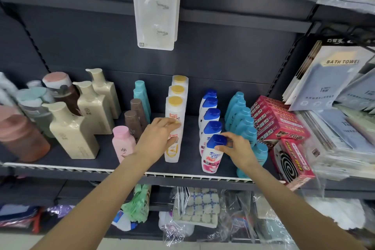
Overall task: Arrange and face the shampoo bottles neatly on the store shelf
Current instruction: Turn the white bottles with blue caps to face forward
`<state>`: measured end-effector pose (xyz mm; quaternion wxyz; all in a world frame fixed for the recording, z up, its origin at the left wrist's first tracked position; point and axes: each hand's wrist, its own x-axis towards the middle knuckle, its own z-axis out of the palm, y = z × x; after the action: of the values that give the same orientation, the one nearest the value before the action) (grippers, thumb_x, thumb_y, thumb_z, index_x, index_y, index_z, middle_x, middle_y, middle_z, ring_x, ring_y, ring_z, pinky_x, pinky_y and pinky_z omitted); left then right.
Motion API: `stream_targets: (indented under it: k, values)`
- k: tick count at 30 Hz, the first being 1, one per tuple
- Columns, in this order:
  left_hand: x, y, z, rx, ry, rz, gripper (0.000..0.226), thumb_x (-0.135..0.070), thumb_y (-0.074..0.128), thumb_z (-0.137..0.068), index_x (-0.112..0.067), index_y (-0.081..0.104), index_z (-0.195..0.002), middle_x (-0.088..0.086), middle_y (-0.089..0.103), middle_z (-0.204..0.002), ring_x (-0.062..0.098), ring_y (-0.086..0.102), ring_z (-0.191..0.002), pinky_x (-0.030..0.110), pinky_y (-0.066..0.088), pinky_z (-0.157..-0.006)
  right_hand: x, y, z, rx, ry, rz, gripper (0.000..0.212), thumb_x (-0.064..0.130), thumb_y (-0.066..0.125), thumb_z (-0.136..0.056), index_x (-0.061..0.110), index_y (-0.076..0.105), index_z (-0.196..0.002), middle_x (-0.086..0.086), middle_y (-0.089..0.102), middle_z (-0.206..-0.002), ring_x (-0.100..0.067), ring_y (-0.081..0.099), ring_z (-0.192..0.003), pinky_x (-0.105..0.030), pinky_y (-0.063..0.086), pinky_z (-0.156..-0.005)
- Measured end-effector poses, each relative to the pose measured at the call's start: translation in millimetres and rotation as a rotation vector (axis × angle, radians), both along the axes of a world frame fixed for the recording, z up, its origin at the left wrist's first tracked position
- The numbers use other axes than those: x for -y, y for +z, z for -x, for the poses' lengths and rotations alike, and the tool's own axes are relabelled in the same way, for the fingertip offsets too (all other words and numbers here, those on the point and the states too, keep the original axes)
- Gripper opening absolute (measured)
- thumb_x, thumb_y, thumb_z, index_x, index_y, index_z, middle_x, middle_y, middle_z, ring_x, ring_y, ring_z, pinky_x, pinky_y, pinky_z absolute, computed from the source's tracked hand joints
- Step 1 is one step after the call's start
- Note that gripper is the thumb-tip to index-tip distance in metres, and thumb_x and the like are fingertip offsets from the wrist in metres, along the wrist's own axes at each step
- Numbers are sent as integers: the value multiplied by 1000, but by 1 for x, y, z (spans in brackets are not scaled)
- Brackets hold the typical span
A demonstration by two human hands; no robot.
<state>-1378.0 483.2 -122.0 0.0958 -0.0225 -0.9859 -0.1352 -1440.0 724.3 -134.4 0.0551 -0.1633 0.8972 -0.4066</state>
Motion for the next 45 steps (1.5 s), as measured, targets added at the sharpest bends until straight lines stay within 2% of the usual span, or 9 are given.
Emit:
stream_targets:
  k: [8, 14, 16, 19, 25, 29, 36, 41, 45]
  values:
    - [2, 0, 0, -2, -13, 18, 47, -28, 54, -94, -25, 42, -139, -4, 41, -144, 21, 34, -130, 35, 35, -104, 1, -1, 1, 9, -14, -34, 36, 15, 73, -80, 10, 61, -113, 1, 64, -98, -14, 60, -87, -26, 49, -82]
    - [4, 0, 2, -8, -10, 11, 43, -30, 51, -95, -26, 45, -137, -7, 43, -142, 17, 36, -128, 33, 35, -102, 0, 5, 8, 89, 1, -54, 45, 29, 73, -80, 15, 56, -119, 1, 64, -106, -10, 61, -92, -15, 45, -74]
    - [6, 3, 4, -36, -7, -23, 37, -27, 49, -96, -25, 51, -133, -6, 48, -138, 18, 40, -124, 33, 37, -99, 2, 14, 11, 15, -44, -45, 36, 32, 67, -86, 14, 59, -115, -1, 65, -104, -10, 61, -92, -10, 42, -71]
    - [7, 7, 7, -72, 12, -108, 31, -24, 48, -97, -23, 58, -126, -4, 53, -132, 20, 45, -118, 35, 41, -94, 6, 27, 22, -169, -96, -57, 23, 21, 61, -91, 7, 63, -109, -6, 67, -102, -11, 59, -86, -6, 41, -67]
    - [8, 4, 9, -2, -8, -173, 34, -21, 48, -97, -21, 55, -130, -2, 50, -135, 18, 45, -120, 34, 40, -101, 22, 36, 51, -102, 86, -355, 42, 18, 67, -87, 10, 56, -126, -12, 59, -121, -23, 57, -110, -27, 44, -91]
    - [8, 5, 11, 6, 10, -211, 33, -19, 48, -97, -19, 58, -128, -1, 52, -133, 19, 47, -119, 35, 42, -101, 31, 33, 59, -8, 127, -385, 44, 19, 69, -85, 12, 57, -127, -8, 60, -125, -23, 56, -113, -27, 45, -91]
    - [9, 9, 12, 28, 10, -167, 33, -20, 50, -96, -21, 56, -129, -3, 51, -134, 17, 47, -119, 33, 43, -100, 29, 37, 59, -11, 86, -266, 39, 17, 69, -85, 7, 60, -122, -8, 62, -118, -20, 55, -111, -22, 39, -83]
    - [8, 11, 12, 50, 2, -131, 33, -20, 48, -96, -23, 56, -129, -2, 51, -132, 18, 47, -117, 35, 42, -98, 22, 67, 51, -130, 11, -101, 38, 23, 70, -84, 11, 62, -120, 0, 61, -106, -11, 53, -95, -20, 38, -80]
    - [6, 18, 14, 62, 8, -58, 33, -25, 48, -96, -25, 56, -128, -3, 48, -135, 18, 47, -117, 35, 44, -96, 13, 97, 45, -244, -101, 94, 31, 26, 72, -82, 14, 68, -110, 0, 65, -97, -17, 61, -85, -21, 43, -74]
